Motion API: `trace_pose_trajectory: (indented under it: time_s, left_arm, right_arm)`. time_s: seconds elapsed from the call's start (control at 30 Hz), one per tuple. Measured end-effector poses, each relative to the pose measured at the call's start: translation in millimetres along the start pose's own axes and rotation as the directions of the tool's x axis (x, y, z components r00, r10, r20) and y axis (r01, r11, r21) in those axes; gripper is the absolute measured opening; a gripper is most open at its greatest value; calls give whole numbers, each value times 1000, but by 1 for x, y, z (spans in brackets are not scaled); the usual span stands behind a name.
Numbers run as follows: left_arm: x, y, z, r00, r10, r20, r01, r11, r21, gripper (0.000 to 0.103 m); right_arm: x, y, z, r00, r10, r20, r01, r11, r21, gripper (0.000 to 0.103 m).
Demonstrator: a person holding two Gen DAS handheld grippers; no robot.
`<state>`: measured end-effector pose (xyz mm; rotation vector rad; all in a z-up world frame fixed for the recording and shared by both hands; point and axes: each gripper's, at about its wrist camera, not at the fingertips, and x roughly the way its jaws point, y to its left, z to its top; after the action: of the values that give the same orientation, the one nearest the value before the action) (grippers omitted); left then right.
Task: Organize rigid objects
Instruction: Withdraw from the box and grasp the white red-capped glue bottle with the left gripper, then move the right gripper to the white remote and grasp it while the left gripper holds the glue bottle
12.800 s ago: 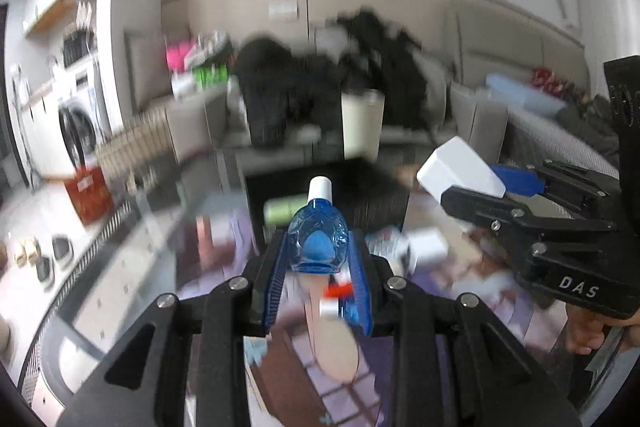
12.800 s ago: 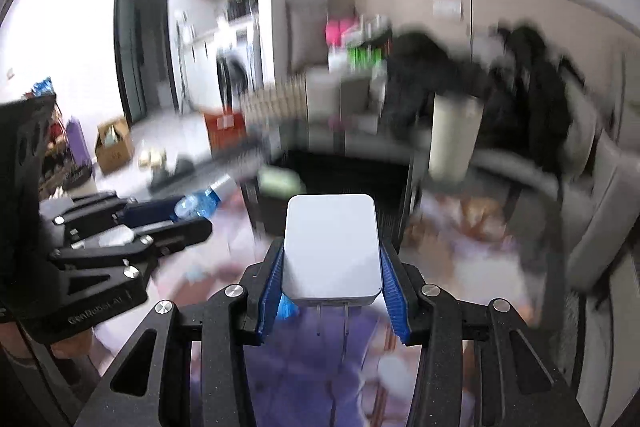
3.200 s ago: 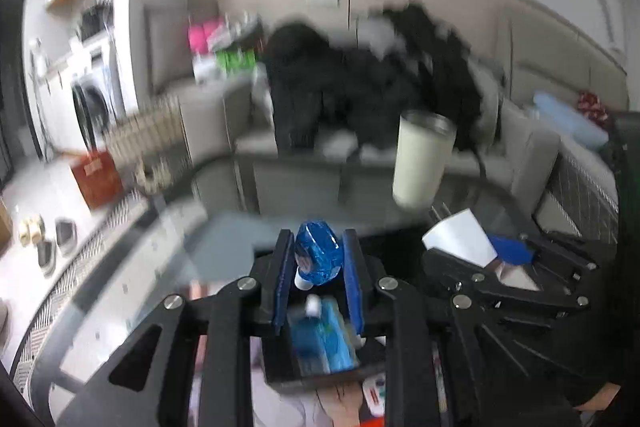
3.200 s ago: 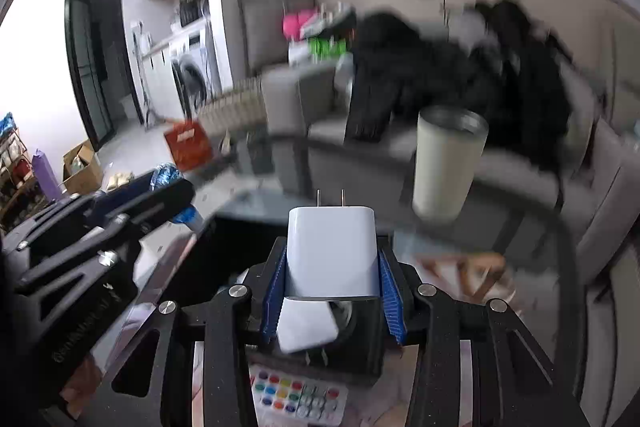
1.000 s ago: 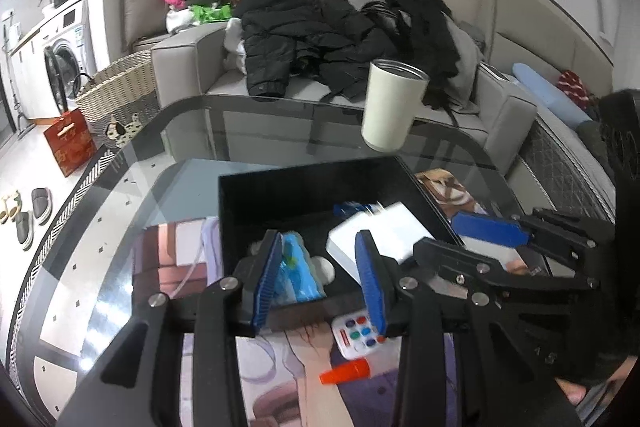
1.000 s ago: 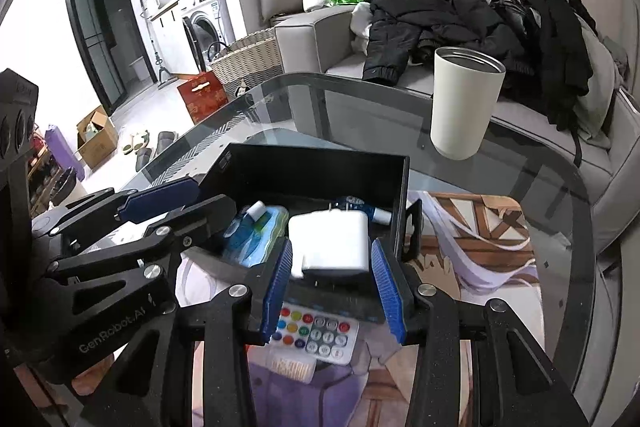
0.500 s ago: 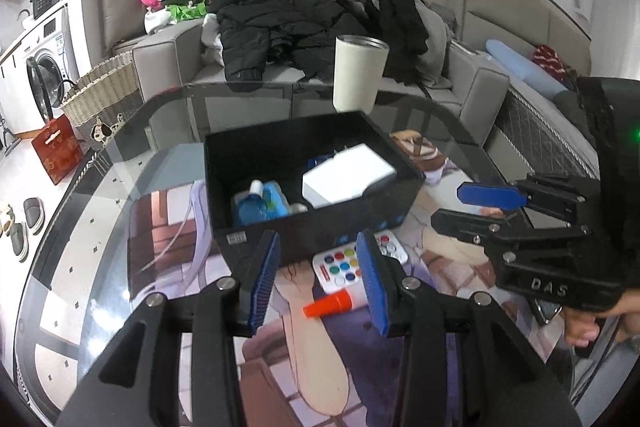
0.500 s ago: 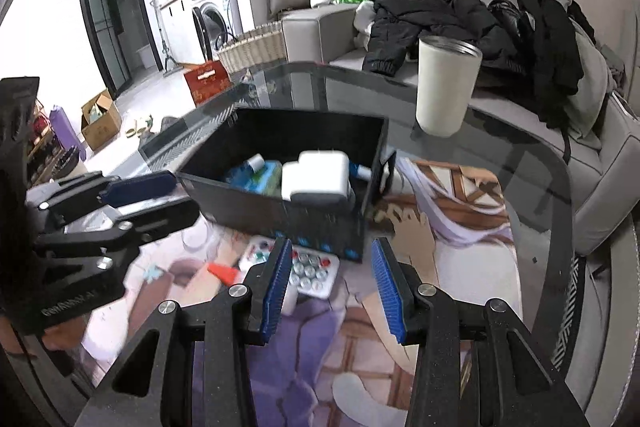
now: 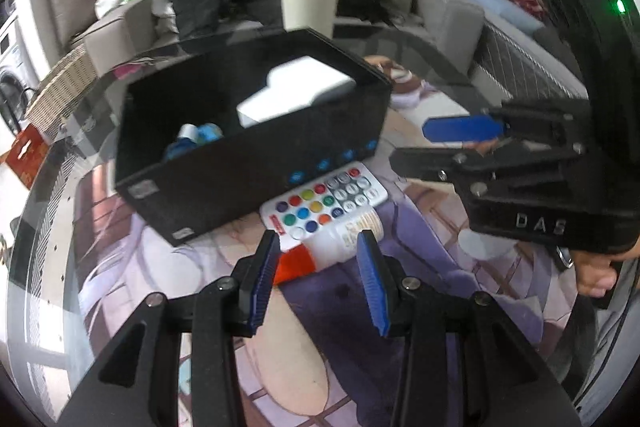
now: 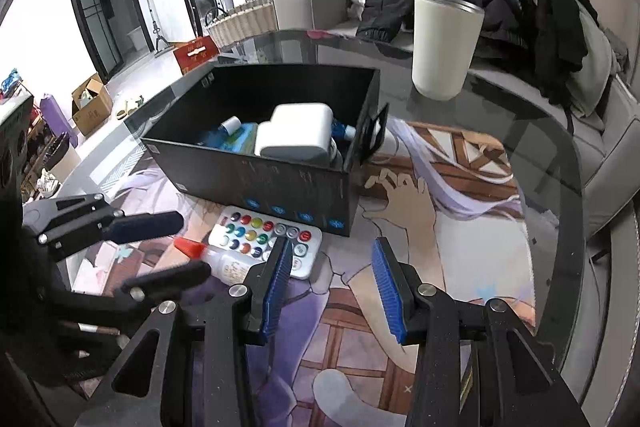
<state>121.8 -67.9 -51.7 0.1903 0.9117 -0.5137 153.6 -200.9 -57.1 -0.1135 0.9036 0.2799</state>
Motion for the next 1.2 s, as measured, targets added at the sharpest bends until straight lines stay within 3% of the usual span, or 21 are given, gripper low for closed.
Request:
trace_pose_trajectory:
  time_s: [0.23, 0.4, 0.77, 1.2]
  left_arm:
    - [12, -6, 2, 1000, -5, -28, 6, 1000, 26, 39]
    - [11, -8, -1, 998, -26, -66, 27, 1000, 12, 19]
    - [-4, 24, -16, 997, -4, -80, -1, 998, -66, 19]
    - [-23, 62, -42, 997, 16, -79, -26, 991, -132, 19]
  right_arm:
    - [9, -8, -3, 1000, -4, -27, 5, 1000, 20, 43]
    - [12, -8, -2, 999, 2, -32, -1, 1000, 19, 43]
    - [23, 8, 1, 999, 10, -49, -10, 1000, 6, 43]
    - [48, 63, 14, 997, 36, -74, -43, 995, -92, 43]
